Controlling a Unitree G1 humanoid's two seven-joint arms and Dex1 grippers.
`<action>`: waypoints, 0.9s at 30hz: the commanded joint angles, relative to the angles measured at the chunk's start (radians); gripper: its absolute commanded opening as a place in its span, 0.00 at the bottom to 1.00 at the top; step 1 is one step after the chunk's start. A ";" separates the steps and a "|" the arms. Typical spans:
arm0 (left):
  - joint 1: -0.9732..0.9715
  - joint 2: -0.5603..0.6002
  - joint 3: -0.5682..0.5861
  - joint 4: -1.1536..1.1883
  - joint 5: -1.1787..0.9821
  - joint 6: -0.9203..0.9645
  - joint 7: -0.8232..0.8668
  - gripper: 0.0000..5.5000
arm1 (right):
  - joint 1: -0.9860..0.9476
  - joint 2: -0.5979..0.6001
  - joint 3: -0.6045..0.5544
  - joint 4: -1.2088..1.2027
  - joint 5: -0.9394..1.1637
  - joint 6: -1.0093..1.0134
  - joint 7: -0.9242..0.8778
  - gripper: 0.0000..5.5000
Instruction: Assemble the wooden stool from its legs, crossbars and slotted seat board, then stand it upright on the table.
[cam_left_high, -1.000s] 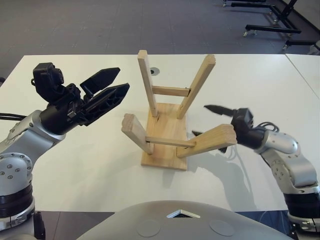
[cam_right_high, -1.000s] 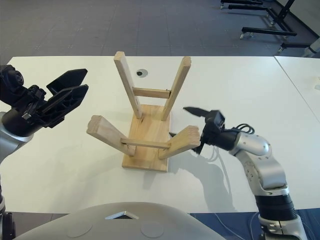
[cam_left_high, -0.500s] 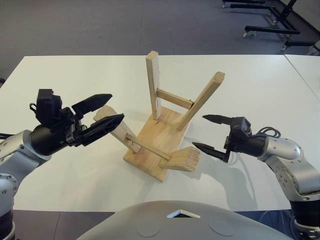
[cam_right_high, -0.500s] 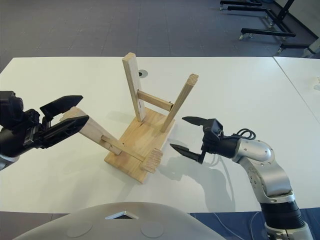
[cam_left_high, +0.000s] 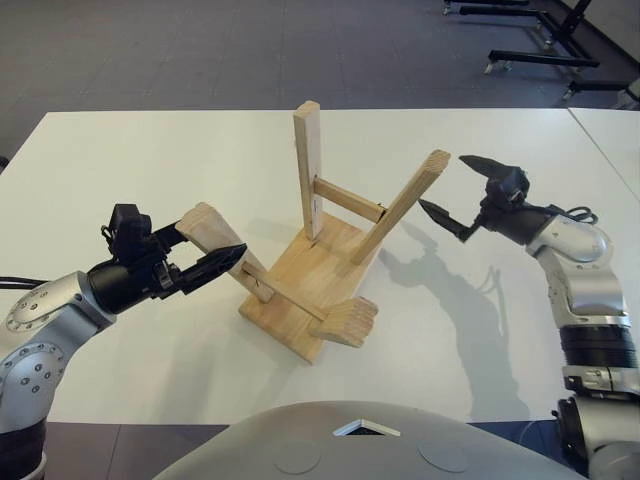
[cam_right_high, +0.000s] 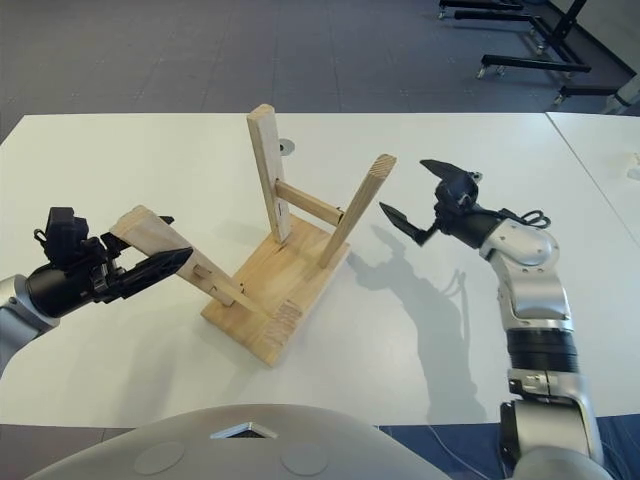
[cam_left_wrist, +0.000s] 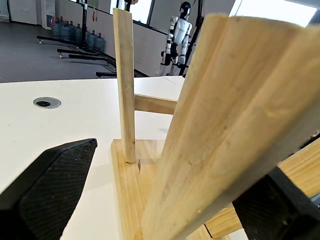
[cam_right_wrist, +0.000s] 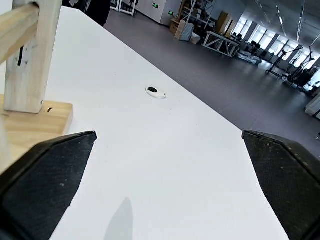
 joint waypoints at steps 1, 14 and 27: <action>-0.042 0.005 -0.032 0.031 0.072 -0.016 -0.004 0.79 | -0.098 0.079 0.049 0.039 0.014 -0.023 0.022 0.98; -0.132 -0.037 -0.093 0.184 0.230 -0.089 -0.040 0.79 | 0.099 -0.031 0.091 -0.269 0.216 0.221 0.300 0.98; -0.234 -0.096 -0.139 0.330 0.328 -0.160 -0.051 0.79 | 0.217 -0.012 0.163 -0.415 0.256 0.291 0.315 0.98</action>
